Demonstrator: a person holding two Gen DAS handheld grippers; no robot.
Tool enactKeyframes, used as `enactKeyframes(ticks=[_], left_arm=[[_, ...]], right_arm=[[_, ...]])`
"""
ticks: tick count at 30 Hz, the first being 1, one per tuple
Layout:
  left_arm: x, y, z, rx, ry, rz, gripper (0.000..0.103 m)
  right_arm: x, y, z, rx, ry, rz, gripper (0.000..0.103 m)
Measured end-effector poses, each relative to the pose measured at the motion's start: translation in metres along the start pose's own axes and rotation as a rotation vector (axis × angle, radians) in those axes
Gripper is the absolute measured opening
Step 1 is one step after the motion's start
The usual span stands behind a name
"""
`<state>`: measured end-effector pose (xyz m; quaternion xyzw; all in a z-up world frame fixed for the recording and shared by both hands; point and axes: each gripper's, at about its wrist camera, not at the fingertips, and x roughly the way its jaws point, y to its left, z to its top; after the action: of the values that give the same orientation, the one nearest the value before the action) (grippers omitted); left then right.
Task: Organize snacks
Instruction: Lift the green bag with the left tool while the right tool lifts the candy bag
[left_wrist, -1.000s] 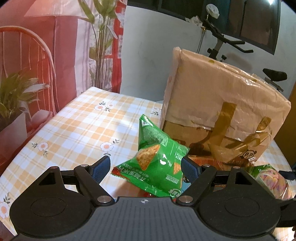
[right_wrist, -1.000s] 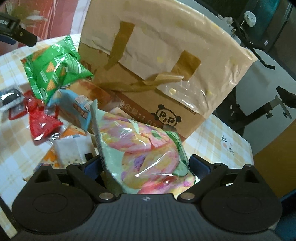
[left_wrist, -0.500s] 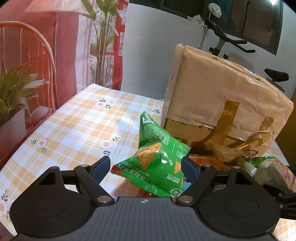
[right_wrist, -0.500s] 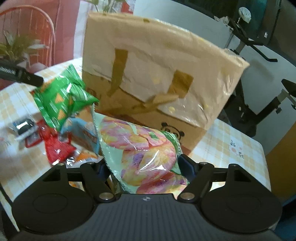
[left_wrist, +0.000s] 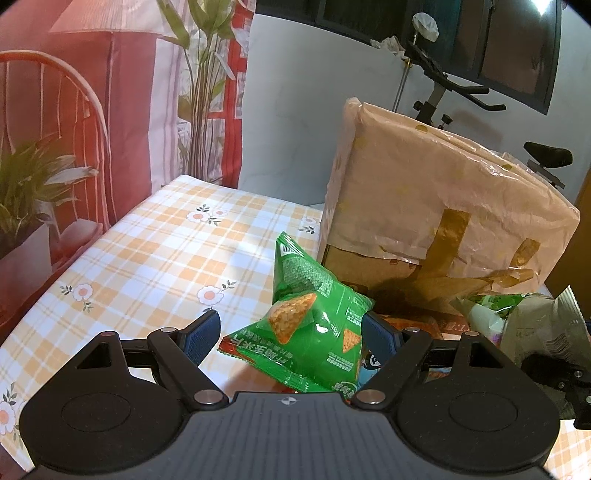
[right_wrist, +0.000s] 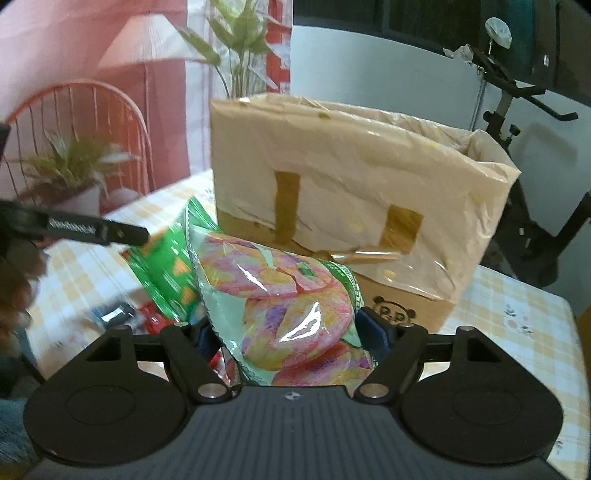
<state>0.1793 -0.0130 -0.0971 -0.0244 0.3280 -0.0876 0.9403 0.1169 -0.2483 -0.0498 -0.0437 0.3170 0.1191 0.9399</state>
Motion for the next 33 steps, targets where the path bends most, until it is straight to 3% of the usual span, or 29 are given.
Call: enactKeyframes(ticks=[10,21,28,31,33], left_arm=[[0.006,0.001,0.003,0.017,0.005,-0.002,0.085],[0.022,0.003,0.011,0.067,0.008,-0.019,0.085],[0.042,-0.011,0.009,0.171,0.043,-0.082,0.085],[0.06,-0.018,0.003,0.224,0.077,-0.033,0.086],[0.068,-0.019,0.0,0.22,0.087,-0.056,0.087]], right_arm=[[0.012,-0.008,0.001,0.106,0.007,0.065,0.077],[0.021,-0.025,-0.007,0.205,0.027,0.066,0.077],[0.024,-0.024,-0.008,0.21,0.021,0.067,0.077],[0.024,-0.025,-0.01,0.215,0.015,0.071,0.077],[0.024,-0.026,-0.011,0.217,0.012,0.075,0.077]])
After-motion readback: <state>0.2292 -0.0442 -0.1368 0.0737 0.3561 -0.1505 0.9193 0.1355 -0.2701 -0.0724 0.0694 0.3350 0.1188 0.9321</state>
